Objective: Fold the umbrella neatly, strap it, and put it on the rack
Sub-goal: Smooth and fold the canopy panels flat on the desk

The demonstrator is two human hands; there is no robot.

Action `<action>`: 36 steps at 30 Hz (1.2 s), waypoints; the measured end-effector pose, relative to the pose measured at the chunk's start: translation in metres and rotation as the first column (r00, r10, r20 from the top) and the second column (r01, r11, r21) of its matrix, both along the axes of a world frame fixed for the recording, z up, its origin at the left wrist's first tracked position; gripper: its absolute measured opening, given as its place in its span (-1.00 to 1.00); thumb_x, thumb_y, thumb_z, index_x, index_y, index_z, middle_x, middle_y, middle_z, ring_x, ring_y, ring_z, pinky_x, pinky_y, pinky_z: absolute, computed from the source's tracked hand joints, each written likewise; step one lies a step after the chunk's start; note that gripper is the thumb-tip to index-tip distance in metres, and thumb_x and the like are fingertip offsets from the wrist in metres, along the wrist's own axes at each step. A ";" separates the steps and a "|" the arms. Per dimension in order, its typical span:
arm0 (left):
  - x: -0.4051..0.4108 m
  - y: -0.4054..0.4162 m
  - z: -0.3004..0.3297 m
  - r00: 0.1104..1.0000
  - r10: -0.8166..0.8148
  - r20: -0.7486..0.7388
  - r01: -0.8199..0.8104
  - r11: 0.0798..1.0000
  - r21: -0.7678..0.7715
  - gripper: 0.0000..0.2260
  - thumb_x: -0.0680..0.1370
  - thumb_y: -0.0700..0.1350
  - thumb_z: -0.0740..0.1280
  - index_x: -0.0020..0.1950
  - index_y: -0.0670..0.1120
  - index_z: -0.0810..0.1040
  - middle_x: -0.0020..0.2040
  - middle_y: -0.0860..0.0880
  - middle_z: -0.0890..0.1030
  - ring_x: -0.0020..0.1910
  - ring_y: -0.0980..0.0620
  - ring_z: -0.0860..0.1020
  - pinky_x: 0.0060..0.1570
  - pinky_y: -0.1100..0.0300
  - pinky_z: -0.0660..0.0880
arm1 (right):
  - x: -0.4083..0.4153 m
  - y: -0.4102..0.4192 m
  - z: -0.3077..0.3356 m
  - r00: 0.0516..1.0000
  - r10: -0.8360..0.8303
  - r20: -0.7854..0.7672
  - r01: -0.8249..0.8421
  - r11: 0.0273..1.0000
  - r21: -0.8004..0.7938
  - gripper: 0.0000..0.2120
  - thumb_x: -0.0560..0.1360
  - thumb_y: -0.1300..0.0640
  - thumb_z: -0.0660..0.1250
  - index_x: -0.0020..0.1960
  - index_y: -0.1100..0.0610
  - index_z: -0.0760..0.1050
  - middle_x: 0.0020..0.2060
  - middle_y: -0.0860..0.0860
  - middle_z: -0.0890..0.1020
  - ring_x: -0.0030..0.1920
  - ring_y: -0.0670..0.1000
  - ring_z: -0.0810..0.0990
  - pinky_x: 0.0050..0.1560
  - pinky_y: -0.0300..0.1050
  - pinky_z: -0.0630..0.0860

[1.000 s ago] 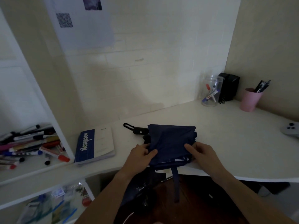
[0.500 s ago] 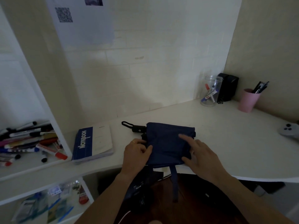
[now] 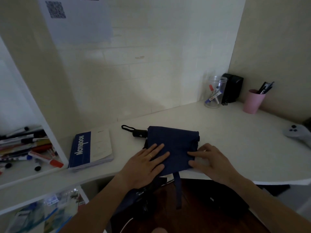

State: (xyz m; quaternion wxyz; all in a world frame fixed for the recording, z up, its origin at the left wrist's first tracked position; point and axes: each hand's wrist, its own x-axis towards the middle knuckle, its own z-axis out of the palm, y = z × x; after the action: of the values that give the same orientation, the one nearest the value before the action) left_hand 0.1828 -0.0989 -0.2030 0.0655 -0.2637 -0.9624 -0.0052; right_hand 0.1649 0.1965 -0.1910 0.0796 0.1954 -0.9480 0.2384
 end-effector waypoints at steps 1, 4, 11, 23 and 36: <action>0.001 0.000 0.000 1.000 -0.001 0.010 0.001 1.000 -0.004 -0.53 0.69 0.23 -0.17 0.62 0.28 -0.13 0.64 0.17 -0.21 0.62 0.13 -0.22 0.58 0.15 -0.17 | 0.000 0.001 0.000 1.000 -0.016 -0.001 0.016 0.996 -0.082 -0.66 0.47 -0.28 0.33 0.20 -0.23 0.60 0.06 -0.19 0.50 0.10 -0.15 0.47 0.08 -0.26 0.40; 0.001 0.000 0.001 0.999 0.011 0.035 -0.011 1.000 -0.005 -0.53 0.69 0.24 -0.18 0.61 0.30 -0.16 0.64 0.18 -0.23 0.62 0.13 -0.23 0.59 0.12 -0.16 | 0.002 0.008 -0.007 0.998 -0.022 -0.058 0.017 0.995 -0.096 -0.72 0.37 -0.32 0.40 -0.02 -0.23 0.69 -0.03 -0.24 0.55 0.02 -0.17 0.49 -0.02 -0.33 0.38; 0.001 0.002 0.005 0.997 0.020 0.074 -0.020 1.000 -0.012 -0.52 0.67 0.25 -0.21 0.60 0.31 -0.17 0.63 0.18 -0.26 0.61 0.14 -0.26 0.59 0.13 -0.19 | 0.011 -0.019 0.013 0.911 -0.041 -0.411 -0.083 0.957 -0.280 -0.87 0.50 0.05 0.43 -0.12 0.08 0.71 -0.14 -0.10 0.62 -0.16 -0.16 0.58 -0.10 -0.36 0.48; -0.021 -0.007 0.011 0.983 0.021 0.184 -0.019 1.000 -0.011 -0.52 0.65 0.33 -0.17 0.57 0.39 -0.20 0.63 0.17 -0.25 0.61 0.15 -0.26 0.60 0.10 -0.19 | -0.026 -0.014 -0.002 0.963 0.202 0.179 -0.262 0.861 0.436 -0.34 0.52 -0.41 -0.28 0.56 -0.27 -0.30 0.54 -0.25 -0.34 0.54 -0.22 -0.34 0.59 -0.11 -0.19; -0.016 -0.005 0.000 1.000 -0.007 0.026 0.007 1.000 0.009 -0.53 0.69 0.25 -0.20 0.61 0.29 -0.15 0.64 0.10 -0.27 0.61 0.11 -0.29 0.60 0.08 -0.19 | -0.112 -0.059 0.094 0.983 -0.060 0.174 0.038 0.991 0.128 -0.64 0.61 -0.06 0.24 0.23 0.14 0.62 0.16 0.08 0.63 0.17 0.11 0.57 0.20 -0.05 0.45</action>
State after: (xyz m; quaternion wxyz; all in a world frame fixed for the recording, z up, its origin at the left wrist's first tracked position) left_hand 0.1664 -0.1035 -0.2026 0.0539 -0.2668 -0.9621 -0.0134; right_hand 0.0530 0.1375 -0.0967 -0.0117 0.1544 -0.9688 0.1936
